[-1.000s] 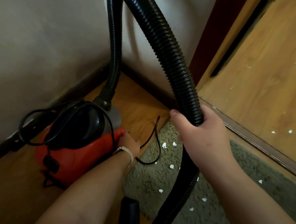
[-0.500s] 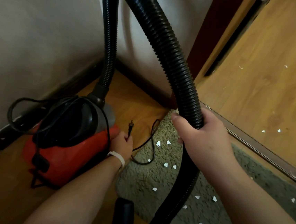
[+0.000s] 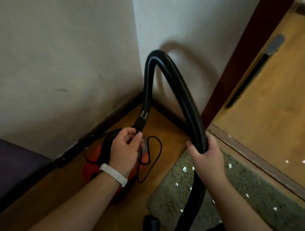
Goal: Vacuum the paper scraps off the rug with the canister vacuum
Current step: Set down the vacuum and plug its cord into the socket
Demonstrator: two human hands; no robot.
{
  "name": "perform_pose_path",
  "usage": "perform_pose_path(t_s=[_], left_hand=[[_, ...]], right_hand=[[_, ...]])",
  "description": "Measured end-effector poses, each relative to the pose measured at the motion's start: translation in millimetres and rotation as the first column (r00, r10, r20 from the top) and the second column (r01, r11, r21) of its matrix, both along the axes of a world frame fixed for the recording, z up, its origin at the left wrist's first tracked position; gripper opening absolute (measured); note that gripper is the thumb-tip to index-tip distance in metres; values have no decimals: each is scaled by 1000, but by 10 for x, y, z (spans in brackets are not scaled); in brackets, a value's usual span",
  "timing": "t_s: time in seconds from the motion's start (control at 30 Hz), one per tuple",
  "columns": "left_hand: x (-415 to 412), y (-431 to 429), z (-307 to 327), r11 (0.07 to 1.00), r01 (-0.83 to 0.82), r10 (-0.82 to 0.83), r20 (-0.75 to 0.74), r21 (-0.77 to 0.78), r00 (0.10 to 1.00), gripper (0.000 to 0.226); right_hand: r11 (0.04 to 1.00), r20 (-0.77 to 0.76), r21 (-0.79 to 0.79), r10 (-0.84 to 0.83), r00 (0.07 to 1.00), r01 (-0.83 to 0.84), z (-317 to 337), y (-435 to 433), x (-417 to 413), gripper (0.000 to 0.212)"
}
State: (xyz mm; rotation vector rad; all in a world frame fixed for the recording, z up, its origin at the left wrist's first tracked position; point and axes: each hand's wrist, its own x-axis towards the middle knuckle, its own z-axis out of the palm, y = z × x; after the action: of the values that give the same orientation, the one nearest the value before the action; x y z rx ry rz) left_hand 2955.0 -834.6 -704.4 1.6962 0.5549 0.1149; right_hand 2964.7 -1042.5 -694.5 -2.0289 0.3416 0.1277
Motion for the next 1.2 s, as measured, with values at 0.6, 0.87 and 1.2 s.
perform_pose_path(t_s=[0.6, 0.87, 1.2], left_hand=[[-393, 351, 1531, 766, 16, 121, 168, -643, 978, 18], [-576, 1137, 1995, 851, -142, 307, 259, -505, 916, 21], [-1008, 2063, 2237, 855, -504, 510, 383, -124, 770, 17]], right_hand=[[636, 194, -338, 769, 610, -694, 985, 980, -459, 27], [602, 107, -206, 797, 594, -771, 1210, 1414, -577, 28], [271, -90, -347, 943, 320, -898, 1824, 1973, -419, 42]])
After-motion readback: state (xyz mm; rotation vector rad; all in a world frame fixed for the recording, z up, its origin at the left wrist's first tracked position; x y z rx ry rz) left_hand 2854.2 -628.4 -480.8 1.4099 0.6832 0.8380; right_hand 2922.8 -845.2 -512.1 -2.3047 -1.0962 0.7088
